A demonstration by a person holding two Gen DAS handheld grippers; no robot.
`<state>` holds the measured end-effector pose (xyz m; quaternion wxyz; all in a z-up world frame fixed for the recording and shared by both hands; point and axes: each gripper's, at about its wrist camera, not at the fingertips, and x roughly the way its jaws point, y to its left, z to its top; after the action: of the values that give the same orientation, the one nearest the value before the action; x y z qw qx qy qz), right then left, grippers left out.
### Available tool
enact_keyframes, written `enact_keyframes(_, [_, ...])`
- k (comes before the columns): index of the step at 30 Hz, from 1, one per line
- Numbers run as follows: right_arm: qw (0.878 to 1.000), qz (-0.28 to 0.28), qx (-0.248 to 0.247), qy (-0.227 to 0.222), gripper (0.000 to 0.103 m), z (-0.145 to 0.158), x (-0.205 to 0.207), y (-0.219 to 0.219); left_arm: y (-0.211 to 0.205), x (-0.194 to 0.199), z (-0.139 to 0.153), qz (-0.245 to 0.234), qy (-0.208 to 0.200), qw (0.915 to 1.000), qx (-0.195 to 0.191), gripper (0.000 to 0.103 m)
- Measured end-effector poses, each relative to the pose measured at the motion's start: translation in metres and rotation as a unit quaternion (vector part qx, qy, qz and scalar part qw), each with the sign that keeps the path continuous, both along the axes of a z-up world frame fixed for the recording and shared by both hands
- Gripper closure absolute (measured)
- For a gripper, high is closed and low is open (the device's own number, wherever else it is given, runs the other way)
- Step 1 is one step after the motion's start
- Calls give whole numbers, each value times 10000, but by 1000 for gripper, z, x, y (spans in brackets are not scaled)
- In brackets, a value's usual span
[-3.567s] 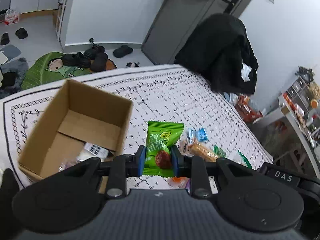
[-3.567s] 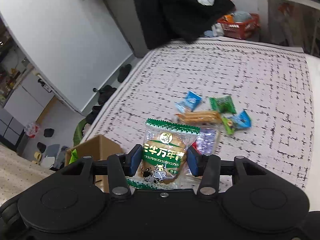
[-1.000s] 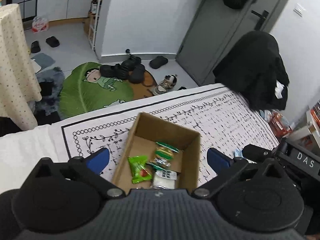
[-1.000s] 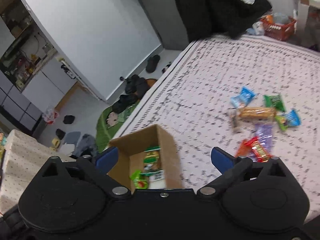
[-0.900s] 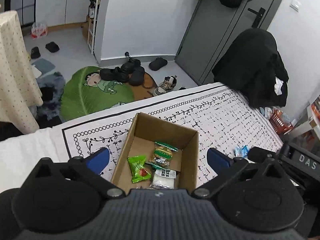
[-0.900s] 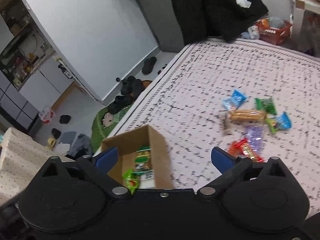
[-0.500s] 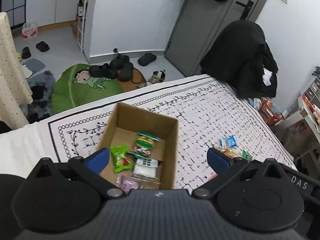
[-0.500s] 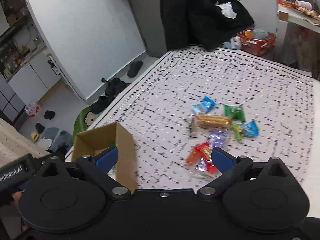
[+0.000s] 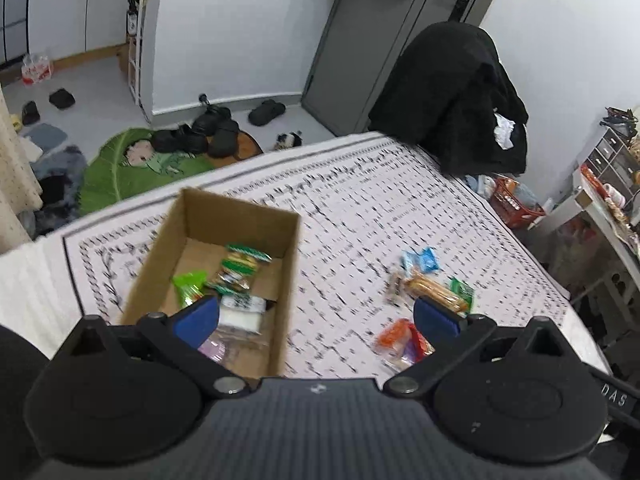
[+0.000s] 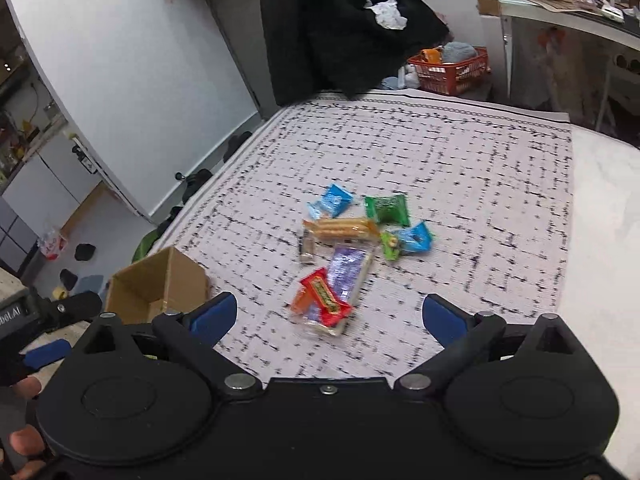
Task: Organize snacks
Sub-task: 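Move both tools back toward the remaining snack pile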
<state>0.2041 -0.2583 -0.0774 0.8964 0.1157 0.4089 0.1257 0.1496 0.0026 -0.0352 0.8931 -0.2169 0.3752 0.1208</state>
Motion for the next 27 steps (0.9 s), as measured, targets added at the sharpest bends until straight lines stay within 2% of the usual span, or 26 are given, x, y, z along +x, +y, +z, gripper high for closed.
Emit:
enact_keyframes(9, [9997, -35, 241, -45, 4, -12, -4, -37, -33, 10, -9, -104, 20, 9999, -35, 0])
enact_keyframes(13, [9992, -7, 386, 64, 9, -22, -1, -47, -50, 15, -17, -200, 50, 9998, -84, 1])
enact_keyframes(16, [9989, 31, 463, 72, 13, -28, 1, -50, -59, 18, -24, -254, 107, 9995, -122, 2])
enact_keyframes(23, [9974, -61, 713, 102, 15, -41, 16, -59, -77, 28, -38, -320, 141, 9992, -204, 12])
enact_keyframes(27, [9974, -107, 699, 148, 15, -49, 25, -63, -89, 35, -44, -317, 151, 9993, -103, 15])
